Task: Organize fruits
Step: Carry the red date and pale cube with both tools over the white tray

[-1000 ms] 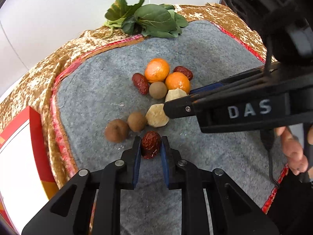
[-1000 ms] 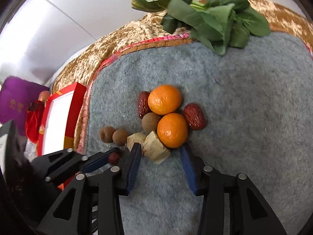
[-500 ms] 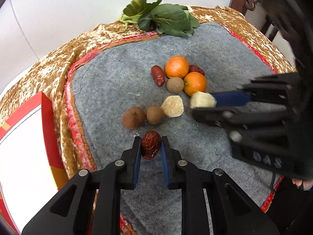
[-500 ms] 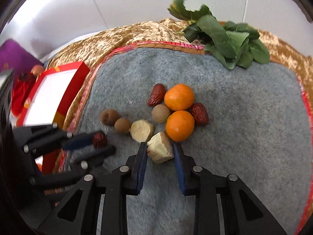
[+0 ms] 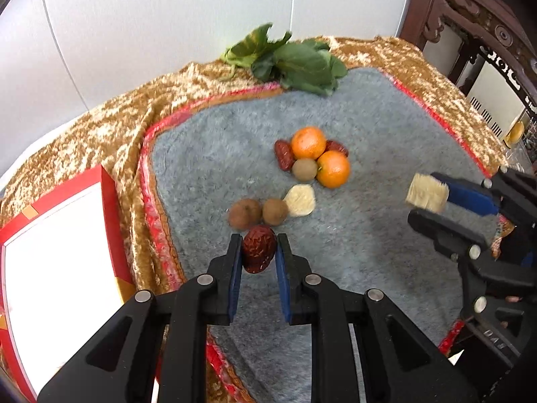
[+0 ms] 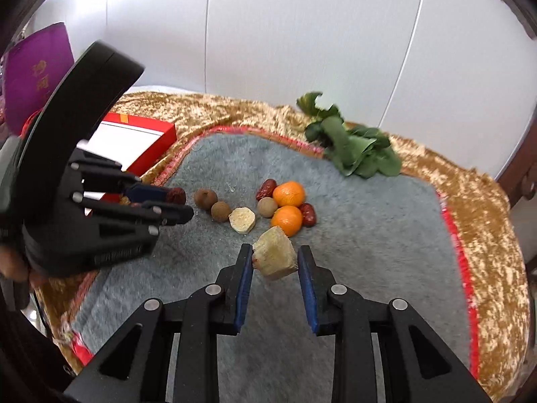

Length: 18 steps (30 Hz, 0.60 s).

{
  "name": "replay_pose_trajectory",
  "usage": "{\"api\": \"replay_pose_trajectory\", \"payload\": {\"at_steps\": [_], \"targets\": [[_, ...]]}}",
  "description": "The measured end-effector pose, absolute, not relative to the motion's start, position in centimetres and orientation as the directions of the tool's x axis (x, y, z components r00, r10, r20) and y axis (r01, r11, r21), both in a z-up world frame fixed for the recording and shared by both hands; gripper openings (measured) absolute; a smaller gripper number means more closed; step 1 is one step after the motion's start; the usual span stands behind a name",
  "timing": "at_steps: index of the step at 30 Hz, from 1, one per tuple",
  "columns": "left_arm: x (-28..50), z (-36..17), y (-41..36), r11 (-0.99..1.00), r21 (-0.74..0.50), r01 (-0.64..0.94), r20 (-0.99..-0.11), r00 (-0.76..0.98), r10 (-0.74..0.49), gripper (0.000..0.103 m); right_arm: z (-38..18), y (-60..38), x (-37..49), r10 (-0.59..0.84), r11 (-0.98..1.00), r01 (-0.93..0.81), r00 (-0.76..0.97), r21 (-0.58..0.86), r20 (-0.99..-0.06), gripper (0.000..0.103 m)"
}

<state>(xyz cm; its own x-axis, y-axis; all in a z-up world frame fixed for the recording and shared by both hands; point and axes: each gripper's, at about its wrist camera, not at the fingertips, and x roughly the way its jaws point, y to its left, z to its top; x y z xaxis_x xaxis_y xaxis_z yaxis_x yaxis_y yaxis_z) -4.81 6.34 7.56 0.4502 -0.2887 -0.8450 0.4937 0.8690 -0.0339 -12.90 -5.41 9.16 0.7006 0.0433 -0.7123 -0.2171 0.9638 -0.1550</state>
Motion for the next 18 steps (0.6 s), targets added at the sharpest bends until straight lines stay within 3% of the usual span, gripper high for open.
{"api": "replay_pose_trajectory", "payload": {"at_steps": [9,18], "targets": [[-7.2,11.9,7.2,0.884,-0.016,0.467,-0.782,0.545,-0.302,0.017,11.8,-4.2,-14.7,0.096,0.957,-0.247,0.764,-0.152,-0.638,0.027],[-10.1,13.4,14.5,0.972,0.021,0.235,-0.769,0.624,-0.135,0.017,14.4,2.1,-15.0,0.175,0.918,-0.345,0.794,-0.196,-0.583,0.027]]}}
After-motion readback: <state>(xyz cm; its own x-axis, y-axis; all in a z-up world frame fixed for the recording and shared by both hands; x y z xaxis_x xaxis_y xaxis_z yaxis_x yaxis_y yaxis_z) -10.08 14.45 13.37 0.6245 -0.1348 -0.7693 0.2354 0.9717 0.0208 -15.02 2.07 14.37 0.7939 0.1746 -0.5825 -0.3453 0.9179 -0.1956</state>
